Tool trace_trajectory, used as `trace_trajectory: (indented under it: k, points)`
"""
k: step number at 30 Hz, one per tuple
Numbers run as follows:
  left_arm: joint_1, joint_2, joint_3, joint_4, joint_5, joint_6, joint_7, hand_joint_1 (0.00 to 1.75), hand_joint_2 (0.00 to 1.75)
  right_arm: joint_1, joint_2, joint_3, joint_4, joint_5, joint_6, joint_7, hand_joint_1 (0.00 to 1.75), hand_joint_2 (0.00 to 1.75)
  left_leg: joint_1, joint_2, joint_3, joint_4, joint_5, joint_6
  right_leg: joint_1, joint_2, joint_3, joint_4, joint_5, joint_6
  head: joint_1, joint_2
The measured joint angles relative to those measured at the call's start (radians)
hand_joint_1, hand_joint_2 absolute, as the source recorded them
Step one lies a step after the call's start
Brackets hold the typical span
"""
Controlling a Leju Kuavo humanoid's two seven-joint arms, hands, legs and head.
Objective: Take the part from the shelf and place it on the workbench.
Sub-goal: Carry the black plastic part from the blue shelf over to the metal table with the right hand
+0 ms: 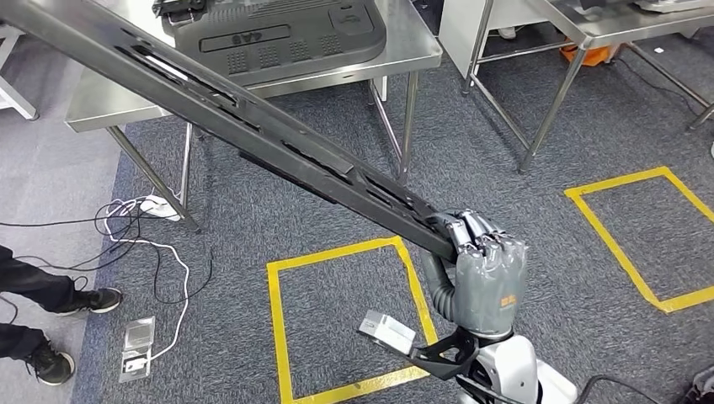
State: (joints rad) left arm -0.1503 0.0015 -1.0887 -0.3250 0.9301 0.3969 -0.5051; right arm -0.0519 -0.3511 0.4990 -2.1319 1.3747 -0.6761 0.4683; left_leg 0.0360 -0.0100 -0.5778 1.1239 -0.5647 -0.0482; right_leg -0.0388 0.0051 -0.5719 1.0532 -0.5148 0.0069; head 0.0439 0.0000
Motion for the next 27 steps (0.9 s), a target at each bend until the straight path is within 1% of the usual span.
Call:
trace_trajectory:
  k: [1,2,3,4,5,6,7,8,9,10,11,12,13,14,15,16,17,18,19,20,21,22,23,24,25,26,27]
  points:
    - [-0.001,0.000,0.000,0.000,0.000,0.000,0.000,0.00,1.75,0.000,0.000,0.000,0.001,0.000,-0.001,-0.001,1.75,1.75,-0.004,0.002,-0.040,0.071,-0.026,0.003,0.004,-0.002,0.004,0.000,-0.004,-0.005,-0.002,0.000]
    - [0.000,0.000,0.000,0.000,0.000,0.000,0.000,0.00,1.75,0.001,0.000,0.000,0.001,0.001,-0.001,-0.002,1.75,1.75,-0.008,0.003,-0.083,0.139,-0.045,0.007,0.010,-0.004,0.008,0.000,-0.008,-0.010,-0.004,0.000]
    - [0.001,0.000,0.000,0.000,0.000,-0.001,0.000,0.00,1.75,0.002,0.001,0.000,0.002,0.002,-0.002,-0.003,1.75,1.75,-0.015,0.003,-0.117,0.185,-0.049,0.014,0.017,-0.004,0.013,0.000,-0.013,-0.014,-0.004,0.000]
    - [0.003,0.000,0.000,0.000,0.000,-0.001,0.000,0.00,1.75,0.003,0.001,0.000,0.003,0.004,-0.002,-0.005,1.75,1.75,-0.022,0.003,-0.134,0.195,-0.033,0.025,0.024,-0.005,0.020,0.000,-0.019,-0.017,-0.005,0.000]
    - [0.003,0.000,0.000,0.000,-0.001,-0.001,0.000,0.00,1.75,0.004,0.001,0.000,0.003,0.006,-0.002,-0.007,1.75,1.75,-0.032,0.003,-0.131,0.164,0.002,0.039,0.032,-0.005,0.029,-0.001,-0.025,-0.021,-0.005,0.000]
    - [0.003,0.000,0.000,0.000,-0.001,-0.001,0.000,0.00,1.75,0.005,0.001,0.000,0.004,0.008,-0.003,-0.009,1.75,1.75,-0.043,0.002,-0.112,0.102,0.048,0.058,0.038,-0.005,0.040,-0.002,-0.032,-0.024,-0.005,0.000]
    - [0.003,0.002,0.000,0.000,-0.002,-0.001,0.000,0.00,1.75,0.005,0.001,0.000,0.004,0.010,-0.003,-0.010,1.75,1.75,-0.052,0.003,-0.089,0.041,0.083,0.079,0.041,-0.006,0.049,-0.005,-0.039,-0.026,0.000,0.000]
    - [0.003,0.004,0.000,0.000,-0.002,-0.001,0.000,0.00,1.75,0.006,0.001,0.000,0.005,0.011,-0.005,-0.011,1.75,1.75,-0.062,0.004,-0.069,-0.012,0.107,0.097,0.042,-0.006,0.056,-0.008,-0.044,-0.027,0.004,0.000]
    - [0.003,0.006,0.000,0.000,-0.003,-0.001,0.001,0.00,1.75,0.007,0.002,0.000,0.006,0.011,-0.007,-0.011,1.75,1.75,-0.071,0.004,-0.055,-0.048,0.114,0.111,0.039,-0.006,0.060,-0.013,-0.047,-0.026,0.006,0.000]
    - [0.002,0.008,0.000,0.001,-0.004,-0.001,0.001,0.00,1.75,0.008,0.003,0.000,0.007,0.010,-0.008,-0.012,1.75,1.75,-0.076,0.005,-0.046,-0.067,0.109,0.120,0.035,-0.008,0.063,-0.014,-0.045,-0.022,0.008,0.000]
    - [0.002,0.007,0.000,0.000,-0.004,-0.001,0.001,0.00,1.75,0.010,0.003,0.000,0.008,0.002,-0.010,-0.014,1.75,1.75,-0.081,0.006,-0.036,-0.087,0.108,0.123,0.031,-0.008,0.067,-0.014,-0.039,-0.016,0.005,0.000]
    - [0.003,0.007,-0.001,0.000,-0.005,-0.001,0.001,0.00,1.75,0.011,0.004,0.000,0.008,-0.014,-0.010,-0.021,1.75,1.75,-0.078,0.006,-0.021,-0.106,0.108,0.123,0.030,-0.010,0.072,-0.012,-0.036,-0.011,0.001,0.000]
    - [0.003,0.007,-0.001,0.000,-0.005,-0.001,0.001,0.00,1.75,0.012,0.004,-0.001,0.009,-0.043,-0.010,-0.036,1.75,1.75,-0.073,0.005,-0.004,-0.124,0.109,0.121,0.031,-0.010,0.075,-0.001,-0.036,-0.006,0.001,0.000]
    - [0.003,0.008,0.000,0.000,-0.005,-0.001,0.001,0.00,1.75,0.011,0.006,-0.002,0.009,-0.087,-0.011,-0.061,1.75,1.75,-0.067,0.005,0.013,-0.137,0.110,0.119,0.031,-0.008,0.068,0.021,-0.047,-0.001,0.002,0.000]
    - [0.002,0.008,0.000,0.001,-0.005,-0.001,0.001,0.00,1.75,0.012,0.009,-0.005,0.009,-0.144,-0.011,-0.097,1.75,1.75,-0.061,0.004,0.026,-0.147,0.109,0.115,0.031,-0.007,0.048,0.060,-0.067,0.003,0.004,0.000]
    - [0.002,0.008,0.000,0.001,-0.005,-0.001,0.000,0.00,1.75,0.017,0.014,-0.009,0.010,-0.215,-0.011,-0.143,1.75,1.75,-0.058,0.004,0.033,-0.150,0.106,0.112,0.029,-0.006,0.016,0.111,-0.090,0.009,0.006,0.000]
    - [0.002,0.007,0.000,0.001,-0.006,-0.001,0.000,0.00,1.75,0.026,0.022,-0.014,0.011,-0.296,-0.011,-0.194,1.75,1.75,-0.055,0.003,0.038,-0.150,0.101,0.109,0.026,-0.005,-0.023,0.166,-0.112,0.014,0.007,0.000]
    - [0.005,0.006,0.000,0.001,-0.006,-0.002,0.000,0.00,1.75,0.037,0.031,-0.022,0.012,-0.379,-0.011,-0.246,1.75,1.75,-0.051,0.002,0.042,-0.149,0.095,0.103,0.022,-0.005,-0.058,0.205,-0.121,0.020,0.008,0.000]
    - [0.008,0.006,0.000,0.001,-0.006,-0.002,0.000,0.00,1.75,0.050,0.041,-0.031,0.014,-0.457,-0.011,-0.293,1.75,1.75,-0.047,0.001,0.048,-0.147,0.088,0.097,0.018,-0.005,-0.078,0.215,-0.112,0.026,0.008,0.000]
    - [0.011,0.006,0.000,0.001,-0.006,-0.002,0.000,0.00,1.75,0.062,0.051,-0.042,0.017,-0.524,-0.011,-0.330,1.75,1.75,-0.042,0.001,0.055,-0.143,0.079,0.090,0.014,-0.006,-0.082,0.190,-0.080,0.032,0.009,0.000]
    - [0.013,0.005,0.000,0.001,-0.005,-0.002,0.000,0.00,1.75,0.071,0.061,-0.054,0.018,-0.574,-0.011,-0.356,1.75,1.75,-0.036,0.001,0.062,-0.137,0.069,0.083,0.009,-0.006,-0.068,0.131,-0.031,0.039,0.009,0.000]
    - [0.014,0.005,0.000,0.001,-0.005,-0.002,0.000,0.00,1.75,0.079,0.070,-0.065,0.020,-0.608,-0.011,-0.372,1.75,1.75,-0.032,0.000,0.068,-0.131,0.059,0.074,0.007,-0.004,-0.050,0.074,0.008,0.045,0.010,0.000]
    - [0.014,0.006,0.000,0.001,-0.005,-0.002,0.000,0.00,1.75,0.084,0.078,-0.076,0.022,-0.628,-0.012,-0.379,1.75,1.75,-0.028,0.000,0.071,-0.122,0.049,0.066,0.006,-0.004,-0.036,0.025,0.024,0.047,0.013,0.000]
    - [0.014,0.006,0.000,0.001,-0.004,-0.002,0.000,0.00,1.75,0.089,0.085,-0.085,0.024,-0.636,-0.012,-0.382,1.75,1.75,-0.028,0.000,0.071,-0.116,0.041,0.058,0.008,-0.004,-0.030,-0.001,0.029,0.042,0.016,0.000]
    - [0.014,0.006,0.000,0.001,-0.003,-0.002,0.000,0.00,1.75,0.094,0.091,-0.093,0.026,-0.635,-0.012,-0.381,1.75,1.75,-0.029,0.000,0.071,-0.110,0.035,0.049,0.011,-0.003,-0.031,-0.002,0.019,0.031,0.017,0.000]
    - [0.015,0.006,0.000,0.000,-0.002,-0.002,0.000,0.00,1.75,0.098,0.096,-0.098,0.027,-0.630,-0.013,-0.378,1.75,1.75,-0.030,0.000,0.071,-0.103,0.032,0.042,0.012,-0.005,-0.032,-0.002,0.014,0.018,0.017,0.000]
    - [0.015,0.006,0.000,0.000,-0.002,-0.002,0.000,0.00,1.75,0.102,0.100,-0.102,0.028,-0.623,-0.013,-0.374,1.75,1.75,-0.030,0.001,0.072,-0.098,0.029,0.037,0.012,-0.005,-0.030,0.000,0.021,0.006,0.015,0.000]
